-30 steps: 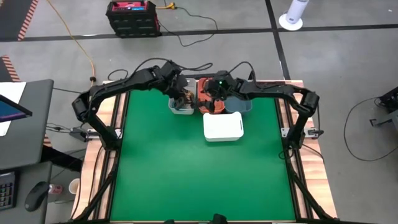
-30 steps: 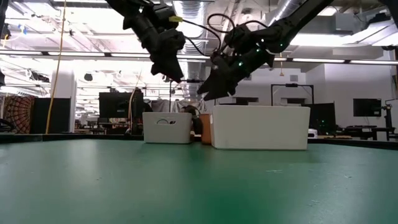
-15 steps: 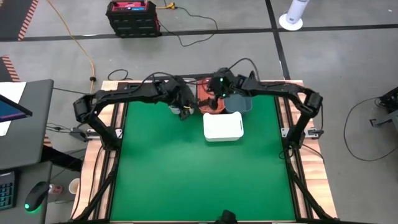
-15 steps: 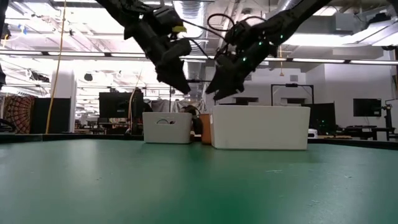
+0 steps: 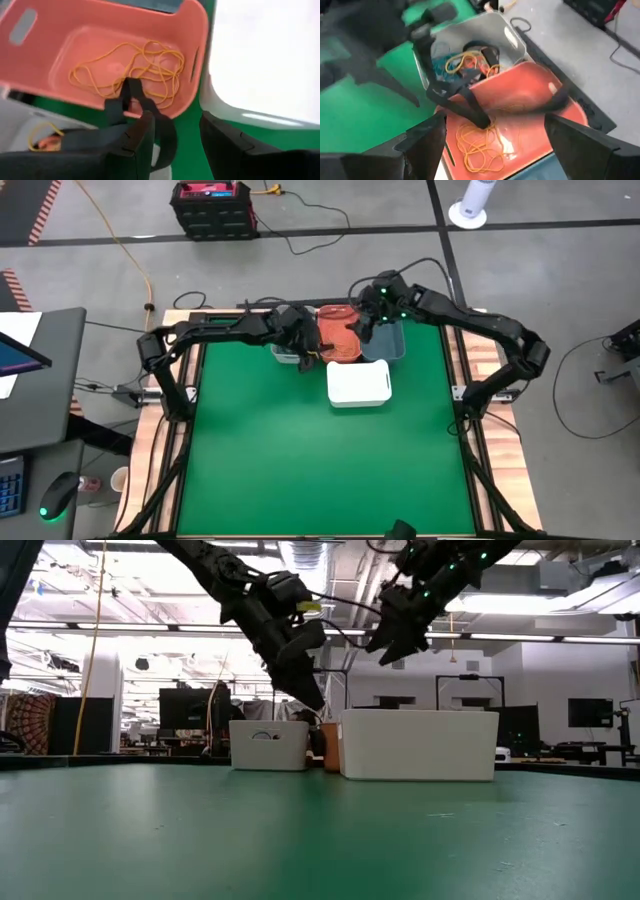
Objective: Sort rubber bands into baskets
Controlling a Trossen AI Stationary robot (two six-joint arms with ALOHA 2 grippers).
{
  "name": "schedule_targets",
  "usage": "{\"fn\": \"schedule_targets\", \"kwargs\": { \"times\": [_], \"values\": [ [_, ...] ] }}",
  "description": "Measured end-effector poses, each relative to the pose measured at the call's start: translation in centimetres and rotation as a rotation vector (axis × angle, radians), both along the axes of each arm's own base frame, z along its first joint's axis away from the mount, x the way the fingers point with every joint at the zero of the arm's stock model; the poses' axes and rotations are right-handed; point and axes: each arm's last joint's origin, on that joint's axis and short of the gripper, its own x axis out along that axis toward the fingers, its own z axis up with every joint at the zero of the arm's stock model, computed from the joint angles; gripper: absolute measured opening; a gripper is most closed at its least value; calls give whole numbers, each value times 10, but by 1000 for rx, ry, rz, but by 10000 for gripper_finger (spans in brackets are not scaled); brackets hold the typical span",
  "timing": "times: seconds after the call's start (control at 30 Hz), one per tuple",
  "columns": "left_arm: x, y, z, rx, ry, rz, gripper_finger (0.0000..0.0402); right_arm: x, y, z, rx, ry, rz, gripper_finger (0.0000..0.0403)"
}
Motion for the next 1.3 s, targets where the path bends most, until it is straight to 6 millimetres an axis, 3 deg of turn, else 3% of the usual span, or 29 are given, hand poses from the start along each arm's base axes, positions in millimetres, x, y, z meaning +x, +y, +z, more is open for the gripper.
{"fn": "schedule_targets", "kwargs": {
  "times": [0.27, 0.67, 0.8, 1.03, 1.2, 1.3],
  "values": [
    [1, -8, -3, 94, 72, -38, 149, -10, 8, 13, 7, -25, -28, 360],
    [-4, -8, -13, 193, 158, -94, 145, -10, 8, 14, 7, -32, -32, 360],
    [-5, -8, -13, 197, 160, -99, 117, -10, 8, 14, 8, -36, -34, 360],
    [-6, -4, -13, 156, 143, -58, 13, -9, 8, 15, 18, -49, -46, 360],
    [-7, -2, -12, 111, 115, -7, 3, -9, 8, 15, 19, -49, -46, 360],
    [-4, -1, -1, 103, 81, 14, 2, -9, 8, 15, 20, -47, -46, 360]
  ]
}}
